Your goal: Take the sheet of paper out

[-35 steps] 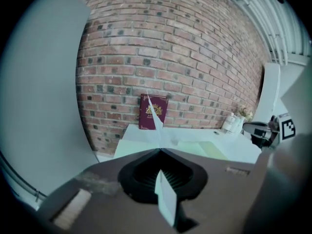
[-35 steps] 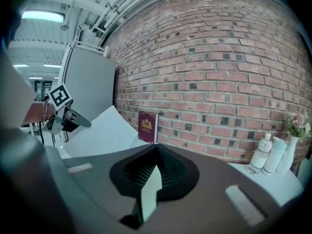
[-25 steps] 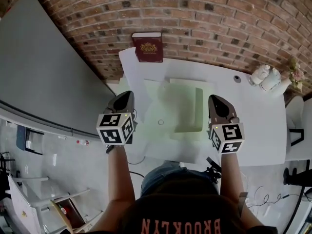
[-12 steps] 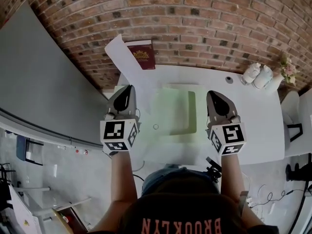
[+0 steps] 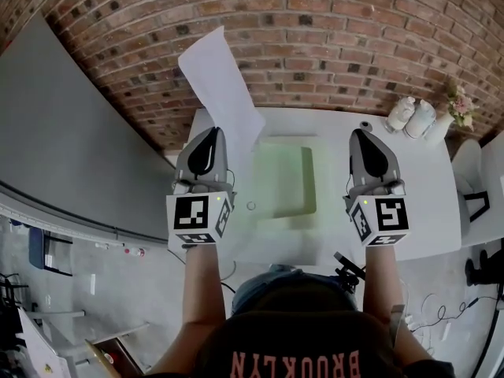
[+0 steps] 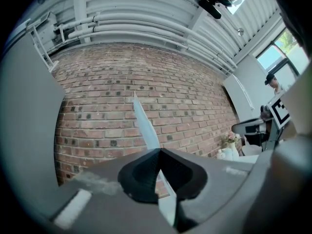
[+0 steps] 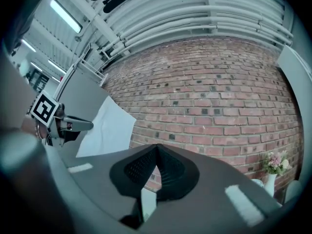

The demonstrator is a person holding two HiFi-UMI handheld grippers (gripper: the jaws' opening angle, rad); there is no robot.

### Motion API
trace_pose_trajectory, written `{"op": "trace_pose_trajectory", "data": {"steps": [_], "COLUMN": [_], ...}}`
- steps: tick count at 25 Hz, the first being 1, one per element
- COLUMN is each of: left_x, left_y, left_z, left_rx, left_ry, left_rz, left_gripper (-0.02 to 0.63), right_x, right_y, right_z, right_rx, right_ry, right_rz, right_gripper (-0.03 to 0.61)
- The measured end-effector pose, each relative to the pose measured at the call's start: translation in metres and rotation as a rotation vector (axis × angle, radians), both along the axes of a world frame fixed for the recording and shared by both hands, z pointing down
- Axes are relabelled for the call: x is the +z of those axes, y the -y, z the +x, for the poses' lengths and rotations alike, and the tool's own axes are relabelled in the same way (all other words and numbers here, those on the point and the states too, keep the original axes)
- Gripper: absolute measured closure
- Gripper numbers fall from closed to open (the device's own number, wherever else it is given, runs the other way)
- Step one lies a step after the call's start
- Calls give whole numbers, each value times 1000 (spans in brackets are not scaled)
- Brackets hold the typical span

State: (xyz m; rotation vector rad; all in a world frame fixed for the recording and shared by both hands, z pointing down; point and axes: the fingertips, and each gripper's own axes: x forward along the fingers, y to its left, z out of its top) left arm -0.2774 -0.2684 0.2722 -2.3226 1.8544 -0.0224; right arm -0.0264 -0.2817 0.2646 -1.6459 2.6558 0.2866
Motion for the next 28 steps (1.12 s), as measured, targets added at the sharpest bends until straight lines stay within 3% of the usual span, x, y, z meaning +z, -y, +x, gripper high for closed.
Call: {"op": "trace_pose_trajectory", "data": {"steps": [8, 28], "left_x": [-15, -21], "left_y": [-2, -6], "left_z": [1, 1], "left_rx": [-4, -5], "left_ry": [-5, -16], "left_rz": [41, 59], "left_gripper": [612, 612], "right_x": [-18, -16], "right_y": [-4, -12], "right_z": [7, 12], "right_rx": [18, 27], "right_ry": [-5, -11], "right_rz": [38, 7], "right_gripper": [581, 583]}}
